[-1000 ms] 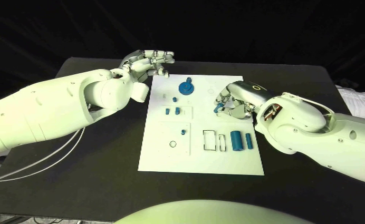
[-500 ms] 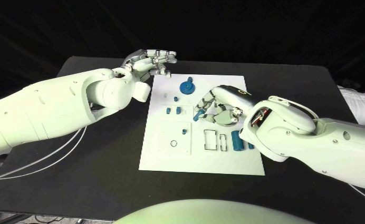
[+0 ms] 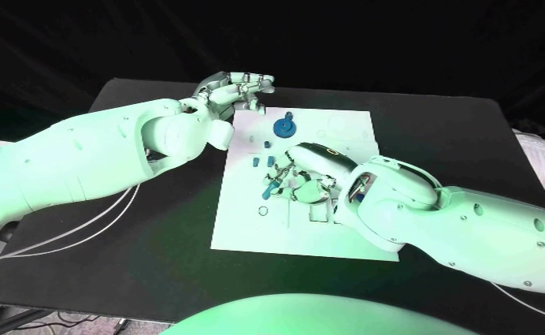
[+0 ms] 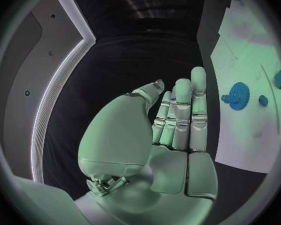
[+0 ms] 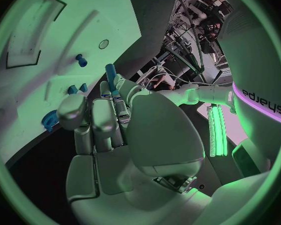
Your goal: Assemble the parts on the task board
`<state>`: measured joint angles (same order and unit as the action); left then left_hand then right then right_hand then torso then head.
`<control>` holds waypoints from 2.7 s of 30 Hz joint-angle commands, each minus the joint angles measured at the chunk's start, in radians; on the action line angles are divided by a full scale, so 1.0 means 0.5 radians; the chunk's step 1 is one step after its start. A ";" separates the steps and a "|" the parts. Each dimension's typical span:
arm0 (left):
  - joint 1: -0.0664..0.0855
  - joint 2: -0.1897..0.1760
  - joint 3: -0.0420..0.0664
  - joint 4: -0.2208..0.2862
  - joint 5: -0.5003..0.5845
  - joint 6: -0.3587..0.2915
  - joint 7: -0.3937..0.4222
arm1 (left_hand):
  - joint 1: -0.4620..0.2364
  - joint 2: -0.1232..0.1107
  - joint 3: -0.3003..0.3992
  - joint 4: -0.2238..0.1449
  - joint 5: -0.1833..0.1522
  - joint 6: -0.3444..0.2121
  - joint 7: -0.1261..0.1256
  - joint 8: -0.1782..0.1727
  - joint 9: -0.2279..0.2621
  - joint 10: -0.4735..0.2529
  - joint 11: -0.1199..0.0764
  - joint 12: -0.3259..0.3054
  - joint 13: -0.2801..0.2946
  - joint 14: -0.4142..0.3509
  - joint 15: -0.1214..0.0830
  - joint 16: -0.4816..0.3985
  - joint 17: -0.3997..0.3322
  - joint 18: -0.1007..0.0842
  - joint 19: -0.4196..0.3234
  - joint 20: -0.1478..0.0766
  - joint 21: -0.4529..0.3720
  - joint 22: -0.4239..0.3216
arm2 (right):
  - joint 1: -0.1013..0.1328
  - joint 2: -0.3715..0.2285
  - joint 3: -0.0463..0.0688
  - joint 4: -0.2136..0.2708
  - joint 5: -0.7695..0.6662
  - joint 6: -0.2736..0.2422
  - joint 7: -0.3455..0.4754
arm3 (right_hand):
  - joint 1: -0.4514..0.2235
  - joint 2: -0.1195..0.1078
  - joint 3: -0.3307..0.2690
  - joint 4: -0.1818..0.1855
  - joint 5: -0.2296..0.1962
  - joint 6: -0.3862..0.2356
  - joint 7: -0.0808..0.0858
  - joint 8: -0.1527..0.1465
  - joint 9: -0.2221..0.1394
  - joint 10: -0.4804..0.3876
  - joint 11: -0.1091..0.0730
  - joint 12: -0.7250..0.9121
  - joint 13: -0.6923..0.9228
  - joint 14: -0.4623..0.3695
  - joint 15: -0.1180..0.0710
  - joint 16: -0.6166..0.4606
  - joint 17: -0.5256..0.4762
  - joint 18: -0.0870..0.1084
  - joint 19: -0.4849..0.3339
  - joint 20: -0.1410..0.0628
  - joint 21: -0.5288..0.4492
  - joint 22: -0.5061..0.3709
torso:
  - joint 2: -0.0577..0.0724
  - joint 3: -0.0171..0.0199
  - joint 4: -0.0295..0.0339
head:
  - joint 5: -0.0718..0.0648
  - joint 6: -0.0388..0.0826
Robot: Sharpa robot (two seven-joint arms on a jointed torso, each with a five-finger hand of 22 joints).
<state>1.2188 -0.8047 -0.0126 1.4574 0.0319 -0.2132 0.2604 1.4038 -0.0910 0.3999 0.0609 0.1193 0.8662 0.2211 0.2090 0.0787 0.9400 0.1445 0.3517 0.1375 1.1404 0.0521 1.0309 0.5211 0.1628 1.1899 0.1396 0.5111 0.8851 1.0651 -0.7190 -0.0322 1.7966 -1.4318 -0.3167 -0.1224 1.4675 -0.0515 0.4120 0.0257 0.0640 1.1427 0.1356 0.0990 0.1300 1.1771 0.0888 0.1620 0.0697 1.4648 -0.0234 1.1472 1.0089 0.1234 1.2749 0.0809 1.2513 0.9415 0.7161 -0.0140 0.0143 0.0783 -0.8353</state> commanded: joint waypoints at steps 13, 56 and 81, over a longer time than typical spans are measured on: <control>-0.001 0.012 0.001 -0.004 -0.009 0.048 0.008 | -0.001 0.007 -0.006 -0.009 0.010 -0.016 0.001 0.013 -0.002 -0.012 -0.002 0.005 0.002 -0.011 -0.003 -0.001 -0.003 0.039 -0.005 0.012 -0.010 -0.003 | -0.043 0.094 -0.009 -0.096 -0.253 0.185 -0.060 | -0.008 0.021 0.033 -0.017 0.024 -0.011 0.001 -0.001 0.005 0.048 -0.046 0.001 0.004 0.042 0.011 0.004 0.004 -0.006 -0.004 0.009 0.010 0.007 | 0.001 0.0055 -0.001 | 0.007 -0.019; -0.002 0.016 0.001 -0.013 -0.013 0.058 -0.010 | 0.001 0.008 -0.006 -0.011 0.010 -0.019 0.001 0.017 -0.002 -0.015 -0.002 0.009 0.003 -0.012 -0.002 0.000 -0.005 0.039 -0.005 0.012 -0.010 -0.004 | -0.063 0.160 -0.035 -0.118 -0.360 0.259 -0.133 | -0.033 0.019 0.036 -0.017 0.028 -0.003 -0.004 0.005 0.011 0.059 -0.049 0.000 0.007 0.045 0.010 0.016 0.016 -0.007 -0.001 0.010 0.019 0.019 | 0.001 0.0051 -0.001 | 0.013 -0.040; -0.002 0.009 0.001 -0.014 -0.013 0.059 -0.015 | 0.001 0.008 -0.006 -0.011 0.010 -0.019 0.001 0.017 -0.002 -0.015 -0.002 0.009 0.003 -0.012 -0.002 0.000 -0.005 0.039 -0.005 0.012 -0.010 -0.004 | -0.070 0.139 -0.035 -0.081 -0.520 0.177 -0.250 | -0.043 0.013 0.039 -0.025 0.045 0.005 -0.009 0.010 0.016 0.069 -0.053 0.001 0.010 0.047 0.007 0.027 0.028 -0.009 0.004 0.009 0.028 0.033 | 0.001 0.0043 -0.002 | 0.017 -0.048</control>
<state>1.2179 -0.8008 -0.0126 1.4489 0.0290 -0.2018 0.2494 1.4038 -0.0910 0.4000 0.0608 0.1193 0.8663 0.2210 0.2144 0.0788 0.9400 0.1446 0.3517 0.1376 1.1404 0.0521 1.0309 0.5197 0.1628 1.1899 0.1396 0.5112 0.8843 1.0305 -0.6484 -0.0504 1.7560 -1.6529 -0.2174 -0.2157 1.4449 -0.0504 0.4270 0.0164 0.0812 1.1394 0.1321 0.1005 0.1372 1.1789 0.0907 0.1589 0.0732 1.4648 -0.0233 1.1558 1.0221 0.1234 1.2749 0.0808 1.2621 0.9574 0.7165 -0.0114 0.0135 0.0865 -0.8596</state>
